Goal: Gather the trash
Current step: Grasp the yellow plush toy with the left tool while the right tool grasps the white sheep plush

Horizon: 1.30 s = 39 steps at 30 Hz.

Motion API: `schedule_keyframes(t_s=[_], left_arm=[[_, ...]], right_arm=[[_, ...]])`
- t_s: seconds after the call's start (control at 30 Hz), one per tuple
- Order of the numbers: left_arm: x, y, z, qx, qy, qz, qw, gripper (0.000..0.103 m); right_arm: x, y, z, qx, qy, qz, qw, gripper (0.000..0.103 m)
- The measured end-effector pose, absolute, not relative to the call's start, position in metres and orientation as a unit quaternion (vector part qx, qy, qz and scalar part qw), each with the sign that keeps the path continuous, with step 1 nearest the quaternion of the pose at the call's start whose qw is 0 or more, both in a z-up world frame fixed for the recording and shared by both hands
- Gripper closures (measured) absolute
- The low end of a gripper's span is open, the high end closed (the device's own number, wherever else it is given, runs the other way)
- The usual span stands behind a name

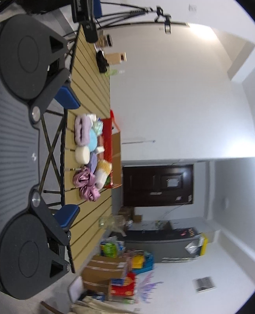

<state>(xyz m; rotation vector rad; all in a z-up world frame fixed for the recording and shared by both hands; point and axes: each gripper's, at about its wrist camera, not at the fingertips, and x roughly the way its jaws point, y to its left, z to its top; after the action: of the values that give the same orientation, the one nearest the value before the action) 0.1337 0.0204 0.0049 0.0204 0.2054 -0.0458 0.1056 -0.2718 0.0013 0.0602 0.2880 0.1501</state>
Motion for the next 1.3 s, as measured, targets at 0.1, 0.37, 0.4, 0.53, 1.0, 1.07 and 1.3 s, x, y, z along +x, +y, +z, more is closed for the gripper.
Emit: schedule_keyframes(t_s=[0.1,0.37,0.4,0.53,1.0,1.07,1.3], left_arm=[[0.188,0.018,-0.003,0.011,0.119,-0.037,0.992,0.0],[0.32,0.016,-0.025,-0.058,0.201,-0.059,0.976,0.007],[0.331,0.014,-0.024,-0.058,0.201,-0.061,0.976,0.007],[0.38,-0.005,-0.018,-0.043,0.205,-0.102,0.972,0.015],[0.569,-0.101,-0.04,-0.082,0.332,-0.221,0.913,0.038],[0.581,-0.097,-0.048,-0.112,0.346,-0.236,0.901,0.044],[0.579,-0.094,-0.051,-0.127,0.336,-0.241,0.902,0.056]], right_arm=[[0.154,-0.276,-0.007,0.03,0.149,0.066,0.986,0.0],[0.278,-0.249,-0.033,-0.011,0.194,0.105,0.975,0.013],[0.294,-0.249,-0.034,-0.011,0.196,0.099,0.976,0.014],[0.348,-0.265,-0.029,0.019,0.192,0.078,0.978,0.023],[0.52,-0.35,-0.079,0.194,0.313,0.14,0.919,0.031],[0.531,-0.355,-0.086,0.209,0.318,0.152,0.912,0.021],[0.546,-0.367,-0.101,0.261,0.325,0.188,0.89,0.042]])
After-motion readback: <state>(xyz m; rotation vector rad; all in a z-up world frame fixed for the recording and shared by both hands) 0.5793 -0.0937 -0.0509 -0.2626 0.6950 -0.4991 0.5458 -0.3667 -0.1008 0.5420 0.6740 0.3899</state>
